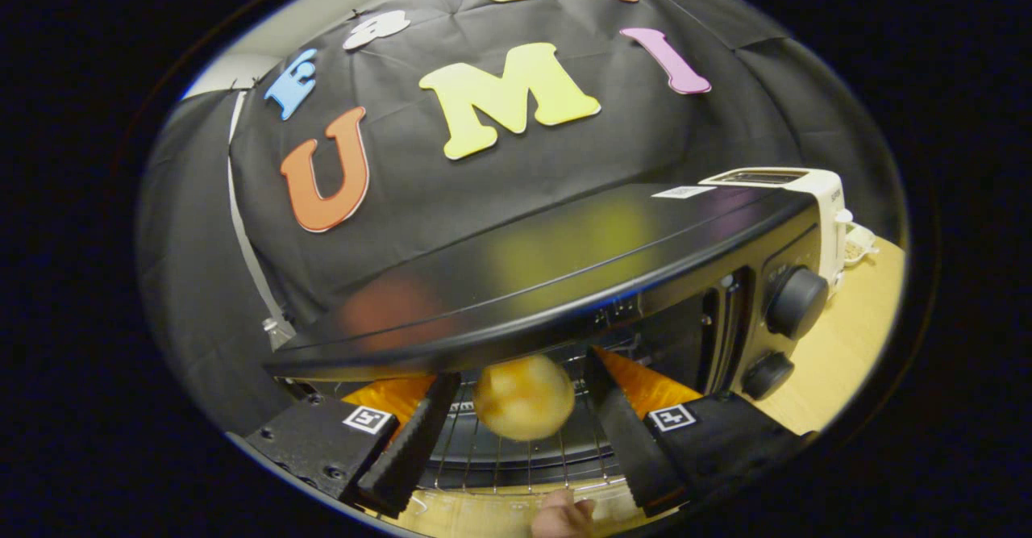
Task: Open the toaster oven, put the food inside, and close the toaster oven door.
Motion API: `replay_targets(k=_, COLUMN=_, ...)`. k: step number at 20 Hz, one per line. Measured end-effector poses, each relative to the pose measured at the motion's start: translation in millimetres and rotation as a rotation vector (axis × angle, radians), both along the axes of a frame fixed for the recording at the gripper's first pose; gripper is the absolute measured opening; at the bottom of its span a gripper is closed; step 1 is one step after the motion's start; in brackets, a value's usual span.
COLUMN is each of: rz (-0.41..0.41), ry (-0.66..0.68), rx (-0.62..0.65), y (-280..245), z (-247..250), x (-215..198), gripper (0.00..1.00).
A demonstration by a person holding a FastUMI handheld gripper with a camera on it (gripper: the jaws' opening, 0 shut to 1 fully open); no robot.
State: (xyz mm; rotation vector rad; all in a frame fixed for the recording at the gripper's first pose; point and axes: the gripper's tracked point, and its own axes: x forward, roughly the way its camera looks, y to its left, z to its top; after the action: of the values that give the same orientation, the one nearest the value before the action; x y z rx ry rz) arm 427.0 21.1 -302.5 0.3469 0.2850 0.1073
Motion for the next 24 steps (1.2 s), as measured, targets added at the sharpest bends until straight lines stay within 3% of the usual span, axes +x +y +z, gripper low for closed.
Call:
replay_targets(k=14, rz=0.064, ry=0.067, rx=0.003, y=17, z=9, x=-75, gripper=1.00)
replay_targets(k=19, rz=0.092, ry=0.068, rx=-0.097, y=16, z=15, x=-113, gripper=1.00)
replay_targets(k=24, rz=0.069, ry=0.135, rx=-0.261, y=-4, z=1, x=-140, gripper=1.00)
